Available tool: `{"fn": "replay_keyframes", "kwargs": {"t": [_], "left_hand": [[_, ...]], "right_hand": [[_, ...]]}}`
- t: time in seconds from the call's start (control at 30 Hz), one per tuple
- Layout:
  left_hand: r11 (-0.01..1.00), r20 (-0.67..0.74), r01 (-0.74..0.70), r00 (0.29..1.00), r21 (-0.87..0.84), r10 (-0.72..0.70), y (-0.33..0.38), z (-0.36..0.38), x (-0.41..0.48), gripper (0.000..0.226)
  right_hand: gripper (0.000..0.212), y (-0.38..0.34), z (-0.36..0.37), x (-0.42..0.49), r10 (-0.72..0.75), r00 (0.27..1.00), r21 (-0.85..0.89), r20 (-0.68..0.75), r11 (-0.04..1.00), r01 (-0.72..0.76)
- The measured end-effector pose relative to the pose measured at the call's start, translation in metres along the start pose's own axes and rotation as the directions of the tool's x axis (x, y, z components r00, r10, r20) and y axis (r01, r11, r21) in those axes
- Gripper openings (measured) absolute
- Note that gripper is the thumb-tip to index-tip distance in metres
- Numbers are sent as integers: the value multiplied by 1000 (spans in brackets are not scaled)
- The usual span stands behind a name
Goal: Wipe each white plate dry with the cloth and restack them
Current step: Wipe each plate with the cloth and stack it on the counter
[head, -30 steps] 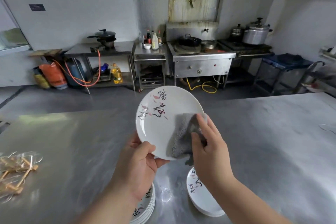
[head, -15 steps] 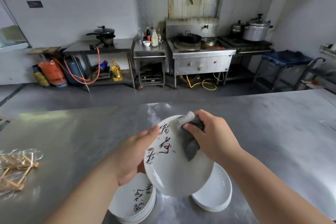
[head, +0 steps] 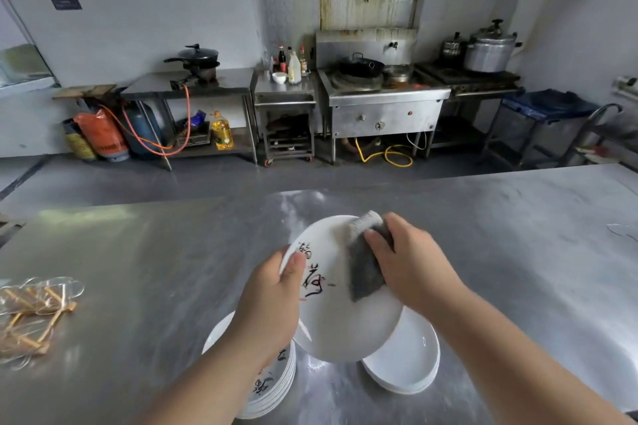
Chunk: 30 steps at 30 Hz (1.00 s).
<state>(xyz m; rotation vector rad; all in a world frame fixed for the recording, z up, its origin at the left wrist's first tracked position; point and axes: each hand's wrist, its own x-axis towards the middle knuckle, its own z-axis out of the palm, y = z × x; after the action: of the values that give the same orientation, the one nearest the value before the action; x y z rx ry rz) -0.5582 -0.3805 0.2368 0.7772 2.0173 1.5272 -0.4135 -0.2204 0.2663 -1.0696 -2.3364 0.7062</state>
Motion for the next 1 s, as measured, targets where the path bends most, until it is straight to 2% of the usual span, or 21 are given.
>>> {"fn": "replay_keyframes", "kwargs": {"t": [0.03,0.1,0.13,0.2,0.27,0.3,0.37,0.43,0.5,0.57,0.63,0.7,0.77,0.83,0.87,0.93,1.0], "left_hand": [[1000,18,-29,999,1,29,1,1,-1,40],[998,-70,-52,996,-48,48,3,2,2,44],[994,-143,-47,989,-94,33,5,3,4,44],[971,-245,-20,969,-237,-40,9,3,6,41],[953,-240,12,967,-302,-88,7,4,5,38],[947,-186,41,977,-318,-105,6,3,3,36],[915,-5,164,984,-370,-178,8,-1,2,36],[879,180,291,954,-377,-239,10,-11,9,43],[881,282,345,924,-324,-258,15,-19,16,52],[886,273,353,922,-301,-275,16,-18,20,48],[908,175,312,947,-281,-271,12,-11,23,42],[912,71,264,964,-314,-255,9,-4,22,47],[886,45,244,968,-395,-247,4,2,19,60],[870,15,218,972,-443,-236,-7,8,15,62],[852,20,227,969,-472,-247,-12,10,11,61],[819,65,268,960,-508,-274,-21,13,6,54],[817,82,284,956,-501,-282,-28,14,4,58]], "right_hand": [[35,-7,-7,8,-75,997,-34,-8,997,75],[32,-15,-8,14,-119,991,-67,-52,991,116],[29,-17,-4,12,-77,993,-37,-91,997,74],[28,-14,15,-3,113,986,223,-124,971,-83],[27,-8,32,-23,282,959,435,-41,869,-237],[28,-3,36,-27,306,952,433,-25,861,-266],[28,11,31,-16,266,963,335,-41,912,-238],[27,18,13,7,146,989,247,-12,959,-139],[24,12,-7,28,-38,995,105,87,994,28],[21,2,-16,42,-146,971,-5,187,989,150],[21,-6,-15,45,-151,979,-40,138,987,157],[24,-8,-2,32,-42,999,64,-30,997,44],[27,-7,23,2,165,977,290,-136,949,-120],[27,-9,44,-27,329,943,477,-52,838,-266],[29,-8,47,-31,346,938,480,-16,826,-296],[32,-1,38,-13,258,965,293,-48,927,-233],[34,-3,17,13,123,992,119,1,985,-122]]}}
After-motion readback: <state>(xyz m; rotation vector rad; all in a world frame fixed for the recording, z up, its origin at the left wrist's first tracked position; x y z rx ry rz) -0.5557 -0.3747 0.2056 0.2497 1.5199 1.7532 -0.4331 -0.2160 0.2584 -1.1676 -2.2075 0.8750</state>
